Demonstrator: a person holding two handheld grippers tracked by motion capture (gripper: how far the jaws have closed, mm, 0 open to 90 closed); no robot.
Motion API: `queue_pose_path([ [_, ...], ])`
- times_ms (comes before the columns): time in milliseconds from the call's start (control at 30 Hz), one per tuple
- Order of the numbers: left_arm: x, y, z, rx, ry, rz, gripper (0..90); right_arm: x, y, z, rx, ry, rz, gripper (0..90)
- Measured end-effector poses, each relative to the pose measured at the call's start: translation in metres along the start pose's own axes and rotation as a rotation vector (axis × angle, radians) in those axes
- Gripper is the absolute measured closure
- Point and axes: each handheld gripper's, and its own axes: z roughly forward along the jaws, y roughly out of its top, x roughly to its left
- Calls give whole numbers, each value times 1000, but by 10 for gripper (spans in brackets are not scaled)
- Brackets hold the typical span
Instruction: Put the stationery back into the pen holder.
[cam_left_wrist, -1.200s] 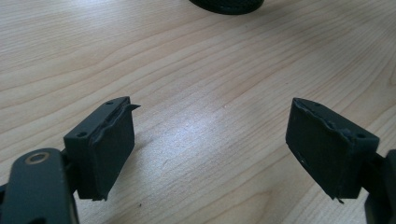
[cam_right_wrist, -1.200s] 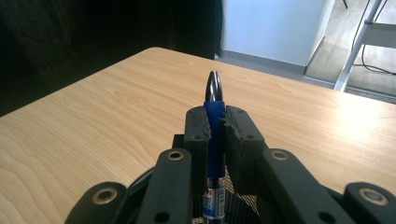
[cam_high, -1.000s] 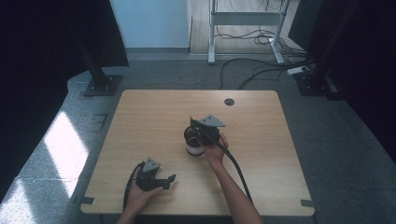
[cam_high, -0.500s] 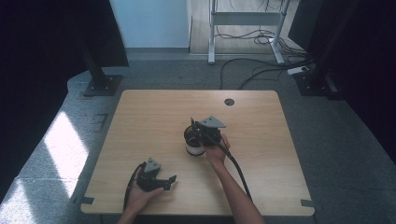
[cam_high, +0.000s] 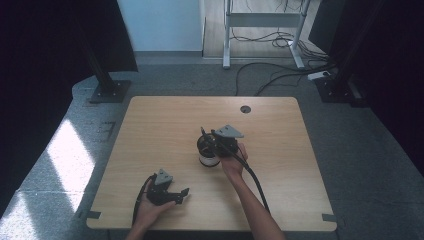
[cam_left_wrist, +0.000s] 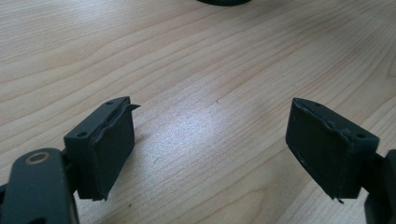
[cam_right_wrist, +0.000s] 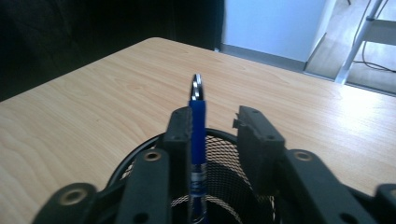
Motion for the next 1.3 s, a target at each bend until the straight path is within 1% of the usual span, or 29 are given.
queue_pose_path([
  [100,1,0,-1,-2,-1,-3,160,1,0,-5,7,10,1,546],
  [233,1,0,-1,-5,2,-9,160,0,0,-14,21,16,0,498],
  [467,2,0,0,-4,11,-13,160,-9,-3,-33,38,16,12,461],
  [667,2,-1,0,4,18,-7,160,-19,-13,-50,44,24,37,426],
  [800,2,-2,-1,3,23,-5,160,-24,-26,-66,49,14,40,417],
  [1067,-2,-3,-1,6,24,3,160,-36,-59,-104,76,-28,48,405],
  [1167,-2,-3,0,9,24,4,160,-42,-73,-116,100,-40,59,399],
  [1233,-3,-3,1,15,26,7,159,-47,-83,-124,100,-53,72,400],
  [1300,-3,-3,1,12,27,7,159,-53,-91,-131,112,-61,88,400],
])
